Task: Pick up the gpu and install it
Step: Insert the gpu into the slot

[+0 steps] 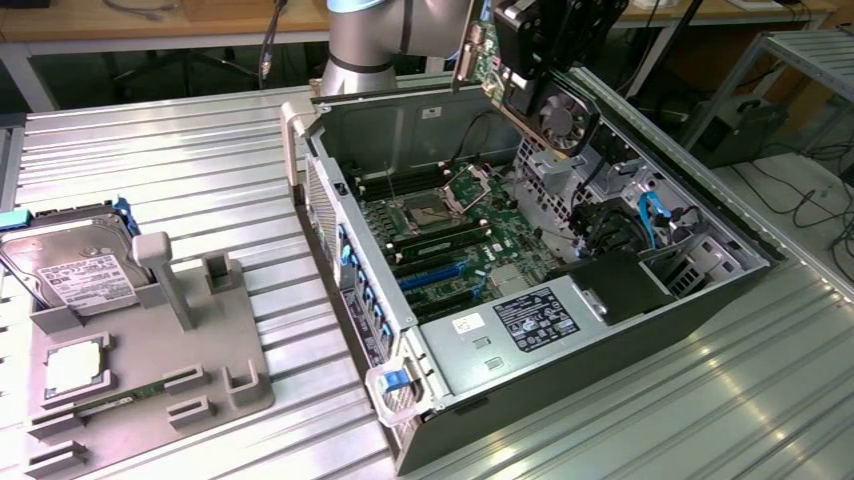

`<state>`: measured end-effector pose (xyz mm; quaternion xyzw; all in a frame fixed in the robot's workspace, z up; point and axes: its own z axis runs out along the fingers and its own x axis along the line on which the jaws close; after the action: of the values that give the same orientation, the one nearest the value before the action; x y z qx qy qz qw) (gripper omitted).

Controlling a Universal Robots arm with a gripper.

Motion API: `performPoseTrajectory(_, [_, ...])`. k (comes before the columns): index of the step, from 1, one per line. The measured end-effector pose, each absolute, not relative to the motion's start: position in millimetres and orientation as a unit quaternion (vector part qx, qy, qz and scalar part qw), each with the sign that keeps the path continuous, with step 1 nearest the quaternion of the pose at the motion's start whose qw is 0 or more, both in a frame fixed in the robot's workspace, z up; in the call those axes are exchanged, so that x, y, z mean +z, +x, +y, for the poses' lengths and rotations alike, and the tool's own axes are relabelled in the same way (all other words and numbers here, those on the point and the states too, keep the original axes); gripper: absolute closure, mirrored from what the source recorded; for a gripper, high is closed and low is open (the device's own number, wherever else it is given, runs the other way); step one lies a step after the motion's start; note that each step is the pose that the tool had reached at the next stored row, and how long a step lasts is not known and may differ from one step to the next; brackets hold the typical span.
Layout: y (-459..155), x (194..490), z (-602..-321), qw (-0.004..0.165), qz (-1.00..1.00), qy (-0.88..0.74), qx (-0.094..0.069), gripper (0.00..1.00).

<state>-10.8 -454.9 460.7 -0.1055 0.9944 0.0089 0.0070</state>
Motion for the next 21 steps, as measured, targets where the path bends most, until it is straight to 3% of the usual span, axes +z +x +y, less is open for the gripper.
performPoseTrajectory(21, [-10.9, 460.7, -455.2, 0.006, 0.987, -0.16, 0.009, 0.72])
